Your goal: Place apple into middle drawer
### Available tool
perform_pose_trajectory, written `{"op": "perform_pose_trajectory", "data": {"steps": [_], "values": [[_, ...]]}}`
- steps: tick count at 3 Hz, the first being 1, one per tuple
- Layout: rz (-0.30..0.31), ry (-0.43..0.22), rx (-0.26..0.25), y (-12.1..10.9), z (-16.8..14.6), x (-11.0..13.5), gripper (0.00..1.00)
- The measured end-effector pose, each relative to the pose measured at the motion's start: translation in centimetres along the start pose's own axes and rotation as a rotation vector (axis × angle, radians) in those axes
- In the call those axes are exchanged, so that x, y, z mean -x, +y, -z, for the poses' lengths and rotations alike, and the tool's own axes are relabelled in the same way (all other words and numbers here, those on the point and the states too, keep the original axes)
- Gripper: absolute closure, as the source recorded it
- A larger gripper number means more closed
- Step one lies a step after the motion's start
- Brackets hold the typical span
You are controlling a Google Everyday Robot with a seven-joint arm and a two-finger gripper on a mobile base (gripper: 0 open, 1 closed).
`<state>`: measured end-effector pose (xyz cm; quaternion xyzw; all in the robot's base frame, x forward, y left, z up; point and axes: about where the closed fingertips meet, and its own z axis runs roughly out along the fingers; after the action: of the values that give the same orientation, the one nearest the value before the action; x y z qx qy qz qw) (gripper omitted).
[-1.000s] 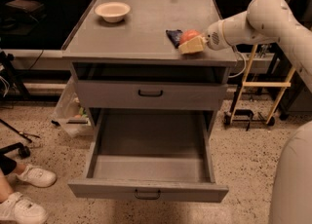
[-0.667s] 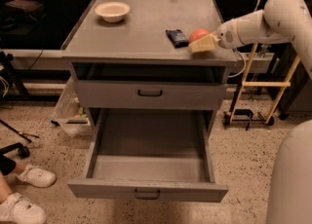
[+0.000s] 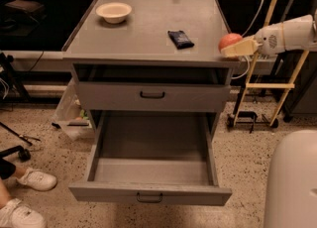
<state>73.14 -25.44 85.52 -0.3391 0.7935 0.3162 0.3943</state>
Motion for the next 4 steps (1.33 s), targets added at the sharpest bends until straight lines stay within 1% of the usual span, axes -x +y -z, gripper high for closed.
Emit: {"op": "perform_pose_trajectory", "data": {"steps": [1, 2, 3, 4], "values": [[0.031, 0.0, 0.054, 1.6, 0.8, 1.1, 1.0], [0.029, 0.002, 0.052, 1.5, 0.7, 1.0, 1.0], [0.043, 0.013, 0.069, 2.8, 1.6, 0.0, 1.0], [0.191, -0.043, -0.058, 4.9, 8.7, 0.8, 1.0]]}}
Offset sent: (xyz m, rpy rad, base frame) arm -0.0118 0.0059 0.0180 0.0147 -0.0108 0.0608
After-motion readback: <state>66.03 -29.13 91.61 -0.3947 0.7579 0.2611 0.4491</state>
